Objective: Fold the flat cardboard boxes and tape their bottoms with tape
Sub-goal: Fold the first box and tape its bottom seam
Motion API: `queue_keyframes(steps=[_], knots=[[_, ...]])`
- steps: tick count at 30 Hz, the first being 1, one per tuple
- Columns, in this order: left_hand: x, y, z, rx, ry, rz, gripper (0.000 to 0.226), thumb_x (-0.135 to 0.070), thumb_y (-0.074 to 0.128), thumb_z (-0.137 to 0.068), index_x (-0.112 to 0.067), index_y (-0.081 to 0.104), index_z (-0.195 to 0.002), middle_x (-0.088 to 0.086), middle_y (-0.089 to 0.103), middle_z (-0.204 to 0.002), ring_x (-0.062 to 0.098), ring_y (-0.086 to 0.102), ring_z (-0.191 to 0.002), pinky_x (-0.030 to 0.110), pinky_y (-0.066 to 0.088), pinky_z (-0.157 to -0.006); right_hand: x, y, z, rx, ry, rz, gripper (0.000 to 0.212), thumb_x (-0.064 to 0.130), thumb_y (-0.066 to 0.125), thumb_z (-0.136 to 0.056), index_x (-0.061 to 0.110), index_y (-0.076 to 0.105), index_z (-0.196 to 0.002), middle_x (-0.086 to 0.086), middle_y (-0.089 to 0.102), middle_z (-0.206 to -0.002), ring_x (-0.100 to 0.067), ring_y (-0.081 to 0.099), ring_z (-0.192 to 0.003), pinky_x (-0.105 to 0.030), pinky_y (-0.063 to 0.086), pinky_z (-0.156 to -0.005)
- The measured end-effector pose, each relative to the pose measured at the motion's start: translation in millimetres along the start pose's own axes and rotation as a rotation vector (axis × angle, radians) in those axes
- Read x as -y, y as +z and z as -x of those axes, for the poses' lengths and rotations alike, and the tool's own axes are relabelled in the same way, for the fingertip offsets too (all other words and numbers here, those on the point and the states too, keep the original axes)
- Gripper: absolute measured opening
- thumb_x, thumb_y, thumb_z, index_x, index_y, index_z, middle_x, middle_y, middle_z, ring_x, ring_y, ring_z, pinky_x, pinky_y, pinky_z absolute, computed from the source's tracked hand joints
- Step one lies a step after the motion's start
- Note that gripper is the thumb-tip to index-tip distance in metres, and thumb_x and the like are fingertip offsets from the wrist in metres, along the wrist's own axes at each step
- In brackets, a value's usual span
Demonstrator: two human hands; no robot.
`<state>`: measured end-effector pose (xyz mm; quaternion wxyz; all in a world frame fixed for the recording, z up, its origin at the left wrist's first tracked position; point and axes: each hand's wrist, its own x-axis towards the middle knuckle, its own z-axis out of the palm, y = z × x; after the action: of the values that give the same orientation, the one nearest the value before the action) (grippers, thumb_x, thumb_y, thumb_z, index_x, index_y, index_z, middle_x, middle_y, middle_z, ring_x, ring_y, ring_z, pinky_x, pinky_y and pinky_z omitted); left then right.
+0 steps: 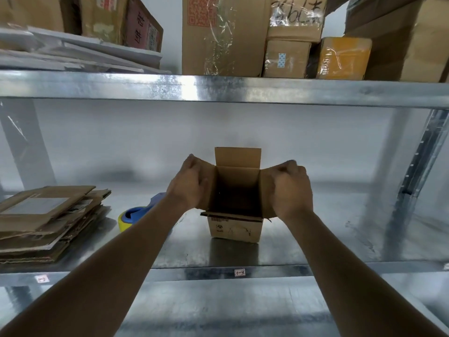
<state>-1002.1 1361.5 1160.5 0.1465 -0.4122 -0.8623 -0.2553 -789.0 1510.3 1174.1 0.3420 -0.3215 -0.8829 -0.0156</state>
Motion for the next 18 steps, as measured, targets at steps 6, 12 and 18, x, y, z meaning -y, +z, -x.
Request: queue_keyframes(steps=[6,12,18], knots=[[-11.1,2.9,8.8,0.122,0.141,-0.369,0.091,-0.085,0.02,-0.09,-0.018,0.044,-0.146,0.01,0.027,-0.165,0.03,0.005,-0.159,0.058,0.005,-0.126,8.4,19.5,-0.3,0.171,0.026,0.003,0.024,0.019,0.049,-0.108,0.021,0.05,-0.084,0.004,0.055,-0.081,-0.011,0.049,-0.067,-0.022,0.039,-0.062],[-8.2,-9.1,-6.1,0.493,0.11,-0.214,0.115,-0.105,0.03,-0.064,-0.03,0.038,-0.151,0.001,0.027,-0.162,0.028,0.016,-0.154,0.051,0.013,-0.126,2.1,18.0,-26.9,0.413,-0.094,0.011,0.058,0.076,0.039,-0.097,0.032,0.06,-0.129,0.0,0.054,-0.132,-0.024,0.054,-0.122,-0.039,0.05,-0.085],[-1.7,-1.0,-24.5,0.568,0.124,-0.153,0.129,-0.111,0.038,-0.046,-0.038,0.034,-0.152,0.001,0.027,-0.16,0.03,0.021,-0.15,0.051,0.03,-0.12,12.3,28.2,-51.0,0.533,-0.041,0.204,0.076,0.079,0.032,-0.096,0.036,0.03,-0.159,-0.009,0.034,-0.159,-0.035,0.032,-0.147,-0.052,0.037,-0.112]])
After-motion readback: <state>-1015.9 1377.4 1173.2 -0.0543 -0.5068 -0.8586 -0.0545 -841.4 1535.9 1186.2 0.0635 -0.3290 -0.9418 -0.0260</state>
